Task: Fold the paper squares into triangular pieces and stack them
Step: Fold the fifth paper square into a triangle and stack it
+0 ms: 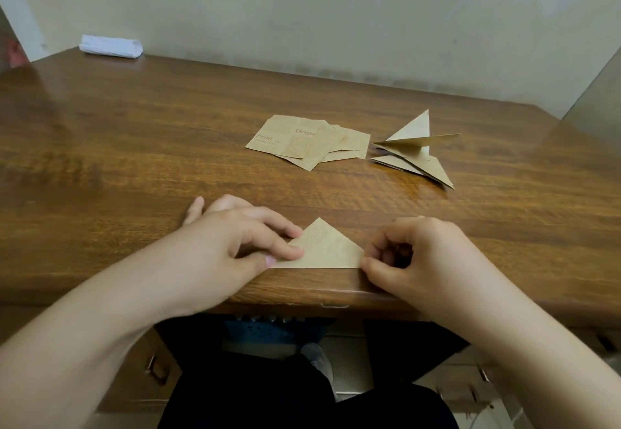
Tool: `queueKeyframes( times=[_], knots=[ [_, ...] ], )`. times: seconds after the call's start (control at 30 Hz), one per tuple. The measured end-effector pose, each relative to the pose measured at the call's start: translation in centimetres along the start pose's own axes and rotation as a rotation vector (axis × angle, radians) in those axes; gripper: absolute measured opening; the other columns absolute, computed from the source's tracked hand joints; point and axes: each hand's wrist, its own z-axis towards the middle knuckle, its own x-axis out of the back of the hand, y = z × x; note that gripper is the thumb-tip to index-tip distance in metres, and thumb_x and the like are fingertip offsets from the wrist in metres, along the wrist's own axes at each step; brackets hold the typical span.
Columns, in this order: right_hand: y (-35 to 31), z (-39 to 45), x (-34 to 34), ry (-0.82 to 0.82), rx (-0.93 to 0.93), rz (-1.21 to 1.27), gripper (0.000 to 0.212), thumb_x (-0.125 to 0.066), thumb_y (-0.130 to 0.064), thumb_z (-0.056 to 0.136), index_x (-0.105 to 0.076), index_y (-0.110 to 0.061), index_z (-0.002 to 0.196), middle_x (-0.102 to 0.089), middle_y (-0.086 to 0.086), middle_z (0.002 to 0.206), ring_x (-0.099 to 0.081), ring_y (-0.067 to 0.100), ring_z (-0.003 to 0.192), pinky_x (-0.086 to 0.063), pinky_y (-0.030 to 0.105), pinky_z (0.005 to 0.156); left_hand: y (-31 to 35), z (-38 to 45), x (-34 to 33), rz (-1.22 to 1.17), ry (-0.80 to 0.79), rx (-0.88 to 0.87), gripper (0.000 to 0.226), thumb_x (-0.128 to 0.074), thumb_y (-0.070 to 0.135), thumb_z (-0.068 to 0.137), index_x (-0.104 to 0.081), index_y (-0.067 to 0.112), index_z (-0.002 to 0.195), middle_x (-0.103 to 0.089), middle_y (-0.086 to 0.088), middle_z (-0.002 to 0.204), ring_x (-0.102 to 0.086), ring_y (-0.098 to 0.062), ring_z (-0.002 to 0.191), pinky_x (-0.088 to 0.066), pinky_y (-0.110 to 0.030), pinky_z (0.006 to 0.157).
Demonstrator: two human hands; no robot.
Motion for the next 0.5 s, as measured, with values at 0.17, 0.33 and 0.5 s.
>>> queueKeyframes(
  times=[0.17,0.33,0.5],
  knots=[
    [0.7,-0.1,0.8,-0.026,-0.06,-0.019,0.013,-0.069,-0.028,0.079,-0.066,-0.027,0.067,-0.064,-0.006,0.069,-0.054,0.0,0.075,-0.046,0.015,0.063,-0.5,0.0,0.7,0.068,-0.069,-0.014,0.043,-0.053,0.035,0.09,-0.05,0.077,0.091,-0.029,0.05,0.118,-0.015,0.017,0.121,0.003,-0.048,0.116],
    [1.4,-0.1,1.4,-0.03,-0.139,-0.047,0.013,-0.068,-0.03,0.08,-0.066,-0.028,0.067,-0.062,-0.006,0.068,-0.054,0.003,0.06,-0.042,0.01,0.053,-0.7,-0.1,0.7,0.071,-0.057,-0.023,0.044,-0.054,0.036,0.09,-0.047,0.079,0.091,-0.026,0.051,0.116,-0.012,0.02,0.121,-0.002,-0.048,0.116],
    [1.4,-0.3,1.7,0.014,-0.121,-0.096,0.011,-0.067,-0.03,0.082,-0.062,-0.03,0.072,-0.058,-0.009,0.071,-0.054,0.003,0.067,-0.042,0.01,0.054,-0.7,-0.1,0.6,0.061,-0.047,-0.012,0.041,-0.054,0.035,0.09,-0.051,0.076,0.089,-0.027,0.051,0.116,-0.013,0.019,0.12,-0.001,-0.046,0.116]
  ],
)
